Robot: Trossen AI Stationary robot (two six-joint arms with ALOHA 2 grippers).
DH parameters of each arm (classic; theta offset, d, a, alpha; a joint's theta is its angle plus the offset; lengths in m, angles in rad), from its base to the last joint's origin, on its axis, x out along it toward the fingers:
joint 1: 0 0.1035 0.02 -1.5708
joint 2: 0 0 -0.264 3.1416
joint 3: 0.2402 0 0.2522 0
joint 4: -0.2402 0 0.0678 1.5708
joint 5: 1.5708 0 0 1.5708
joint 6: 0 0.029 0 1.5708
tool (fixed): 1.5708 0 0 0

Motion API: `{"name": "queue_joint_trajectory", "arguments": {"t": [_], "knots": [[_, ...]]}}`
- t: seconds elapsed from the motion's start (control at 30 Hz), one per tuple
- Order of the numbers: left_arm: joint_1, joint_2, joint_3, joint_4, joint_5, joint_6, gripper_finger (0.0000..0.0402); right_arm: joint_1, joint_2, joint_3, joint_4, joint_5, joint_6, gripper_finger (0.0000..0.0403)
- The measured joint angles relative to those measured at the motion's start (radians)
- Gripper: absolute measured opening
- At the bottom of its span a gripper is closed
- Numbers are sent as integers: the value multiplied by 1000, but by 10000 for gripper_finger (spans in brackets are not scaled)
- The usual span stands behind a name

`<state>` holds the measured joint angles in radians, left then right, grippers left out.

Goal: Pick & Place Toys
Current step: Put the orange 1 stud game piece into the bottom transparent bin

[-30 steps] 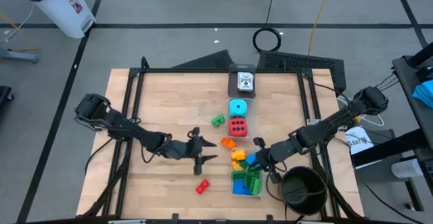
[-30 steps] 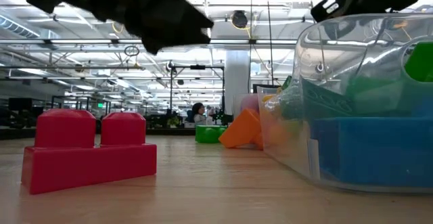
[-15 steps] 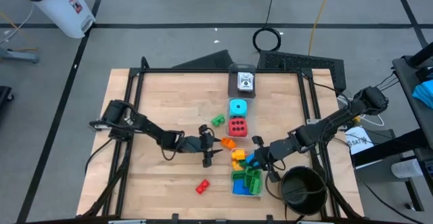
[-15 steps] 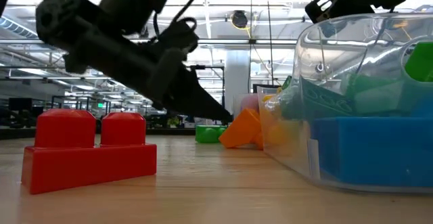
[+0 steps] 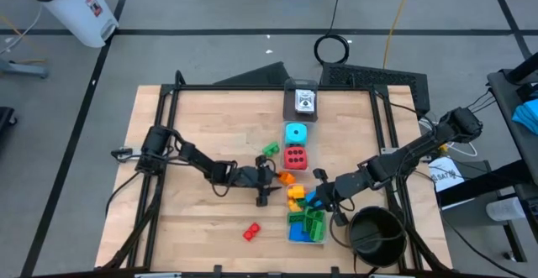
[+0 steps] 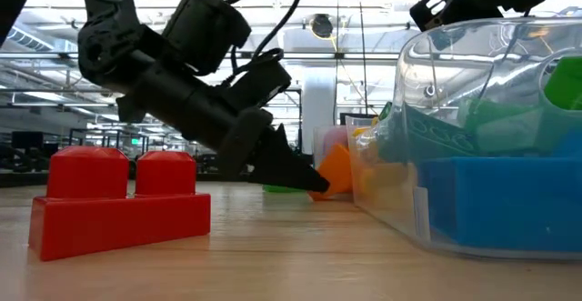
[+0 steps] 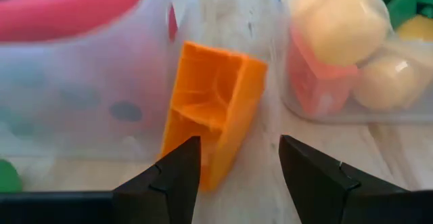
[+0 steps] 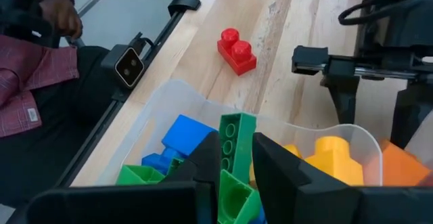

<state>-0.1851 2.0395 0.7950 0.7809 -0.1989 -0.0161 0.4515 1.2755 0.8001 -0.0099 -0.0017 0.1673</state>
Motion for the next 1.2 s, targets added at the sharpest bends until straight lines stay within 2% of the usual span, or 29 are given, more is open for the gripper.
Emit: {"name": "queue_joint_trajectory", "arguments": {"t": [0.1,0.2,0.5,0.87,1.0,1.2], "knots": [[7,1,2,3,0,11,192,0,0,0,0,0,0,59],[14,1,2,-9,0,12,161,0,0,0,-2,0,0,59],[30,1,2,-20,20,15,15,0,0,0,-2,0,0,61],[0,-46,1,-31,30,7,10,0,0,0,-2,0,0,60],[-27,-115,1,-75,28,11,5,0,0,0,-2,0,0,60],[-70,-274,1,-244,-69,35,6,0,0,0,-1,29,-34,59]]}}
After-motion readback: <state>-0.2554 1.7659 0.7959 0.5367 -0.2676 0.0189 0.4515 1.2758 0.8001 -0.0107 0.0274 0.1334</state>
